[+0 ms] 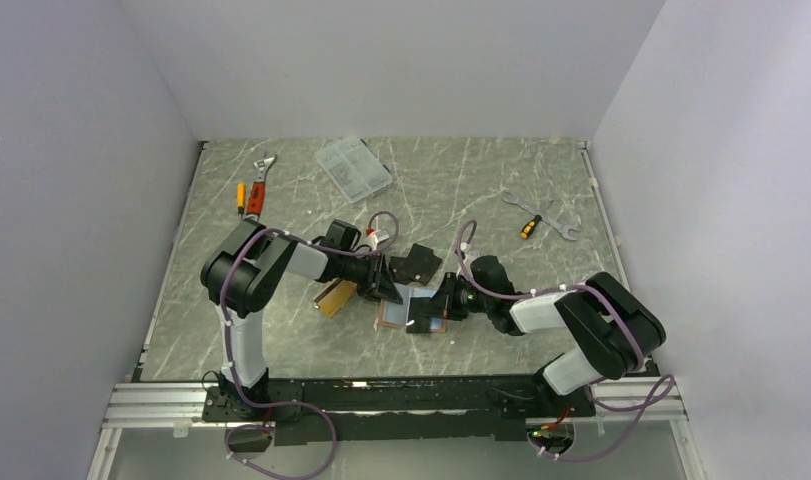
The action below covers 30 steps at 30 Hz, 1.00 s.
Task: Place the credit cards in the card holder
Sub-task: Insert the credit card into the card holder.
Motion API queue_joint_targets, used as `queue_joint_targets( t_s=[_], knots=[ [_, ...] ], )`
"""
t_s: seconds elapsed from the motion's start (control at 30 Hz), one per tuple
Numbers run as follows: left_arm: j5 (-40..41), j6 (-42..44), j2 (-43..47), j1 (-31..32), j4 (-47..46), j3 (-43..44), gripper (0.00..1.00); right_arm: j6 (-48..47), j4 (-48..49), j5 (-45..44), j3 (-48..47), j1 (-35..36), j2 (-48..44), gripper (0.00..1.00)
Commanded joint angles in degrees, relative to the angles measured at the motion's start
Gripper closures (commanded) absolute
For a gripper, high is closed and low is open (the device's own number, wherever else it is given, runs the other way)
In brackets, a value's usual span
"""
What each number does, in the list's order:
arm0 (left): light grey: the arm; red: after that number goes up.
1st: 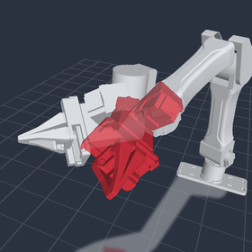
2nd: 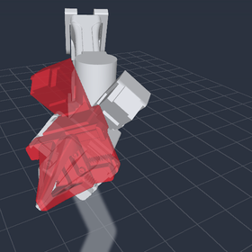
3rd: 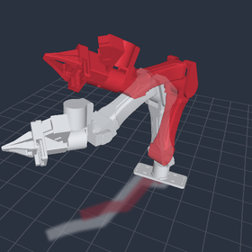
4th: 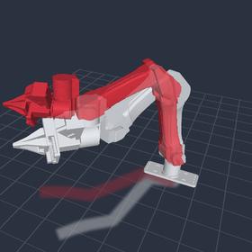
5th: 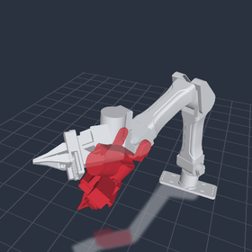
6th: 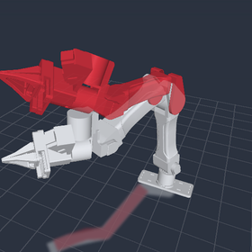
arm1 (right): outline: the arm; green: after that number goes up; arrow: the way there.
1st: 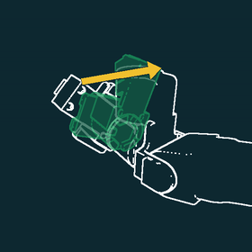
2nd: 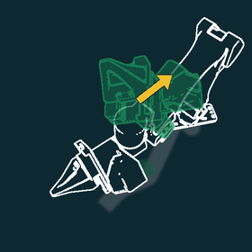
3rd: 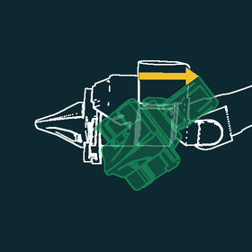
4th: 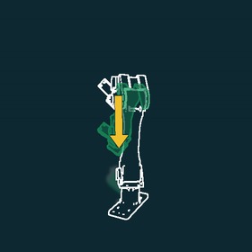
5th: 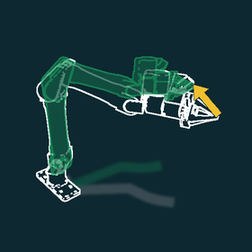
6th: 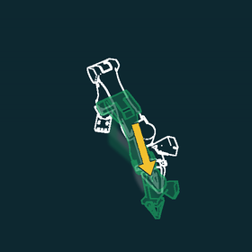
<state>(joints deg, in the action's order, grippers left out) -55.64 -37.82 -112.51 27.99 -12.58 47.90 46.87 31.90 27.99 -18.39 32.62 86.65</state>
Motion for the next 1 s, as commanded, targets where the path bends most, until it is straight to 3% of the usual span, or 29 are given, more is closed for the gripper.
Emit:
queue_joint_targets(
  t_s=[0.0, 0.17, 0.3, 0.5, 0.6, 0.7, 0.97],
  knots=[
    [0.0, 2.0, 0.6, -0.7, 0.5, 0.6, 0.75, -4.5, -9.7, -1.2, -1.2, -0.1, -1.9, 0.85],
    [-0.2, 1.9, 0.0, -1.3, 0.4, 0.7, 0.75, -5.2, -13.3, 0.4, -3.1, -1.4, -3.3, 0.77],
    [-0.3, 1.7, -0.2, -1.8, -0.2, 0.4, 0.75, -5.1, -13.8, 1.9, -3.5, -2.6, -4.1, 0.77],
    [-0.2, 3.4, 0.1, -2.9, 2.3, 0.8, 0.74, -3.7, -11.5, 3.2, -3.5, -4.0, -3.2, 1.0],
    [0.5, 6.6, 0.4, -3.3, 7.6, 2.5, 0.63, -2.4, -9.9, 3.2, -2.7, -4.8, -3.2, 1.0],
    [0.8, 11.9, 1.9, -3.8, 14.6, 4.3, 0.6, -1.3, -9.2, 3.0, -1.3, -6.5, -5.4, 1.0],
    [5.7, 30.3, -0.3, -0.8, 33.2, 9.3, 0.66, 0.5, -6.4, 2.4, -1.0, -7.1, -6.5, 1.0]
  ],
)
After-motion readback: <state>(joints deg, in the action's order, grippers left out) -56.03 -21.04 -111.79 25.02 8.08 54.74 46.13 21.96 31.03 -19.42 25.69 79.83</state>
